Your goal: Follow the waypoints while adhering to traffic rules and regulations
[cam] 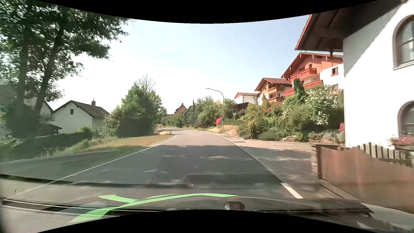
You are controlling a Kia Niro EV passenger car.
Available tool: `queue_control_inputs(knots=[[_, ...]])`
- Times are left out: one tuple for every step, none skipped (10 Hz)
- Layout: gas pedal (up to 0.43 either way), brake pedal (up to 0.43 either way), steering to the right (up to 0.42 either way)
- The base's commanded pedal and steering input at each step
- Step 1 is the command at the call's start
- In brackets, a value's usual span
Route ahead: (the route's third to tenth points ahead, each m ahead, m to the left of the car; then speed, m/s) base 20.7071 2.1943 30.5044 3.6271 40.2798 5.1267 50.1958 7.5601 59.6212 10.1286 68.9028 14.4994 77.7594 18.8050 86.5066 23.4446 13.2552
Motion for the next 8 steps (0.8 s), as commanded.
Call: queue_control_inputs(knots=[[0.087,0.000,-0.014],[0.110,0.000,-0.014],[0.110,0.000,-0.016],[0.118,0.000,-0.020],[0.118,0.000,-0.023],[0.130,0.000,-0.024],[0.138,0.000,-0.025],[0.138,0.000,-0.028]])
